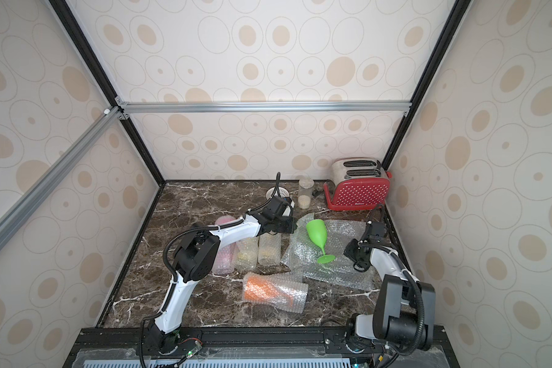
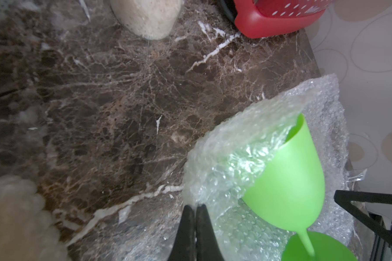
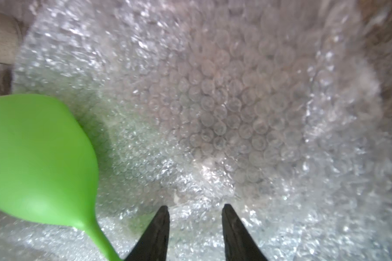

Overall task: Unpack wine glasses from bubble wrap
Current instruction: Unwrap the bubble wrap at the center of the board, then pick up the wine glass from the bubble wrap.

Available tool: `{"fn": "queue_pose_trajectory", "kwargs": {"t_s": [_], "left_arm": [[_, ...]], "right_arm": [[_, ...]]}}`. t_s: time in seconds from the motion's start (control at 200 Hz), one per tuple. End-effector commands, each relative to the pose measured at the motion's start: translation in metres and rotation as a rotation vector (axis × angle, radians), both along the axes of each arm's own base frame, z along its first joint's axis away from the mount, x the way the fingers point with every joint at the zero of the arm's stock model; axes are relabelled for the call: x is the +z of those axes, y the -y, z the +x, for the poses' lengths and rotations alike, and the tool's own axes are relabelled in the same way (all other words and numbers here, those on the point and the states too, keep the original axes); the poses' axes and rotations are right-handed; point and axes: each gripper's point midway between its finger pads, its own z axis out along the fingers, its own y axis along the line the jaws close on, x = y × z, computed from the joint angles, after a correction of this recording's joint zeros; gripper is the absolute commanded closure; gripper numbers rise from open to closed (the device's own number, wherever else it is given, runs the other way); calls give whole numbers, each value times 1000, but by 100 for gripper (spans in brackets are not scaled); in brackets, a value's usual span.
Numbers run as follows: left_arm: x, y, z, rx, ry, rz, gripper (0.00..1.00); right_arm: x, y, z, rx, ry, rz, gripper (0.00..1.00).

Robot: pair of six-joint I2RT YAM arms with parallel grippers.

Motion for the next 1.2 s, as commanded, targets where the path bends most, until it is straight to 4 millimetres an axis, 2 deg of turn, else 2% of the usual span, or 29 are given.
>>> {"fn": "queue_pose_trajectory", "kwargs": {"t_s": [0.0,0.26,0.425,0.86,1.125,1.196], "left_arm": [[12,16,7,-18,10,-62,100],[12,30,9,-42,5,-67,98],[9,31,9,-49,-3,-66,94],[10,31,8,-57,-5,-64,90],[8,31,7,-54,-14,-67,90],[6,29,6,-53,-18,-62,90]], "right_arm": [[22,-12,6,86,32,16,59],[31,-51,15,258,41,7,57],[21,-68,12,317,5,16,57],[-16,-92,13,379,-80,17,59],[-34,-89,14,335,-107,10,67],[-36,-84,12,320,-115,-16,73]]}}
